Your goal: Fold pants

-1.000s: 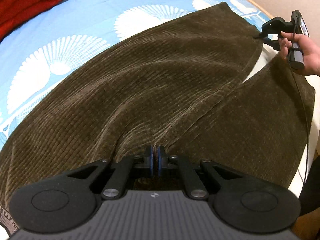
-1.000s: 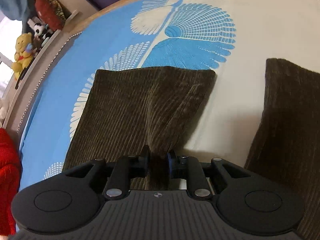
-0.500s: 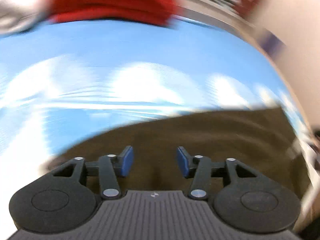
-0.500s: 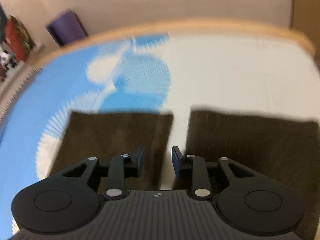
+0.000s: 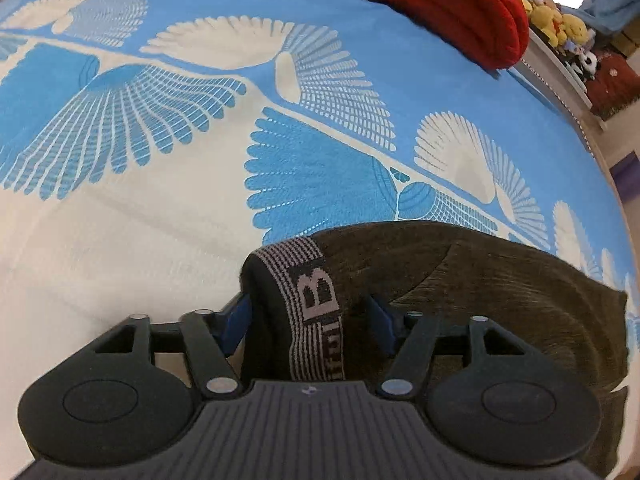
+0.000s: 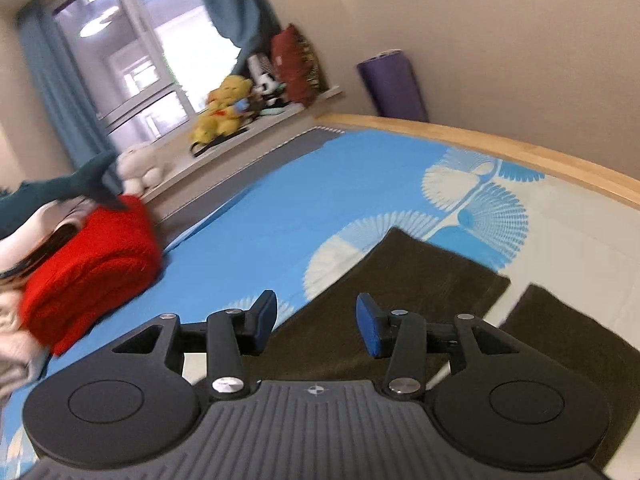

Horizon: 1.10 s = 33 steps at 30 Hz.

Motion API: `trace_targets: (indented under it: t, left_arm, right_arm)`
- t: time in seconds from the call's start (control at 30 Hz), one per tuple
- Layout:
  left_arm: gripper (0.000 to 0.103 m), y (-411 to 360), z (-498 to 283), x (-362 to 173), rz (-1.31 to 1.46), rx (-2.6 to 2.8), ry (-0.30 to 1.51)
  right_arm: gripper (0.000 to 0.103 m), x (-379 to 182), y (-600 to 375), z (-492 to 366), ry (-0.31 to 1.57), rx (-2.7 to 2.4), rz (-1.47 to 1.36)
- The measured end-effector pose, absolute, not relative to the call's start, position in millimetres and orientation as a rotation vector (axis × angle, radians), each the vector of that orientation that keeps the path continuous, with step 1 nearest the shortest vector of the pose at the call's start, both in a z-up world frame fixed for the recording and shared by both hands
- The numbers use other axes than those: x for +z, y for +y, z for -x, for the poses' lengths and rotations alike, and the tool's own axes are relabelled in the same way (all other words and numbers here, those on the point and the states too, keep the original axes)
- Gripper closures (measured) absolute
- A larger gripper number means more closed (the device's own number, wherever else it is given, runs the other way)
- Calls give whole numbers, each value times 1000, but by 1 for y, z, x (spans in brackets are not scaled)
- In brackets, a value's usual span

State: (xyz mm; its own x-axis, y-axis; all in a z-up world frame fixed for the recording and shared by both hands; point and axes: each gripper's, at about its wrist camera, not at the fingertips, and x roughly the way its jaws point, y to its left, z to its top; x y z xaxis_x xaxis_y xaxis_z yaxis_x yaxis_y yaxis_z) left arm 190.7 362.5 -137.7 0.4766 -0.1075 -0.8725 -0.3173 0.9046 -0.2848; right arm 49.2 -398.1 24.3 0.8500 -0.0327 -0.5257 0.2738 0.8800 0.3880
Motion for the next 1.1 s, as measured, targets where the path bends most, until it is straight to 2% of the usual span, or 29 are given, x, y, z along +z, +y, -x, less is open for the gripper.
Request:
trace_targets:
  t: [0.03, 0.07, 0.2, 0.37, 0.4, 0.47, 0.57, 0.6, 0.63, 0.67, 0.7, 0.87, 0.9, 1.03, 1.1]
  left_arm:
    - [66, 360, -191, -139, 410, 138, 1073]
    - [75, 360, -192, -136, 403, 128, 1065]
    - [77, 369, -182, -101, 409, 154, 901]
    - [71, 368, -171, -88, 438, 235, 1003]
    - [68, 368, -165, -75, 433, 238, 994]
    - [52, 367, -150, -51, 419, 250, 986]
    - [51, 367, -122, -27, 426, 224, 1031]
    - [49, 364, -112, -24, 422, 216, 1048]
    - [43, 361, -98, -24, 420, 208, 1067]
    - [38, 359, -86, -26, 423, 199, 1082]
    - [37, 354, -73, -32, 425, 187, 1100]
    - [36, 333, -25, -96, 440, 188, 1165]
    - [37, 330, -22, -110, 447, 182, 1228]
    - [30, 312, -19, -114, 321, 155, 1218]
    - [30, 309, -19, -119, 285, 152, 1225]
  right_arm:
    - [57, 19, -396, -40, 549, -174, -450]
    - [57, 16, -395, -34, 575, -195, -445]
    - [57, 14, -408, -22, 564, -270, -463]
    - [57, 5, -423, -9, 599, -287, -474]
    - [57, 6, -424, -5, 602, -285, -492]
    - [57, 4, -427, -4, 604, -284, -497]
    - [57, 2, -424, -8, 612, -258, -509]
    - [57, 3, -422, -9, 610, -237, -521]
    - [57, 5, -419, -10, 609, -219, -529]
    - [57, 7, -417, -12, 608, -195, -531]
    - [57, 8, -414, -14, 607, -178, -528]
    - [57, 13, -397, -16, 615, -105, -520]
    - [57, 13, -394, -16, 620, -95, -523]
    - [57, 13, -380, -14, 645, -55, -496]
    - [57, 15, -374, -14, 646, -38, -474]
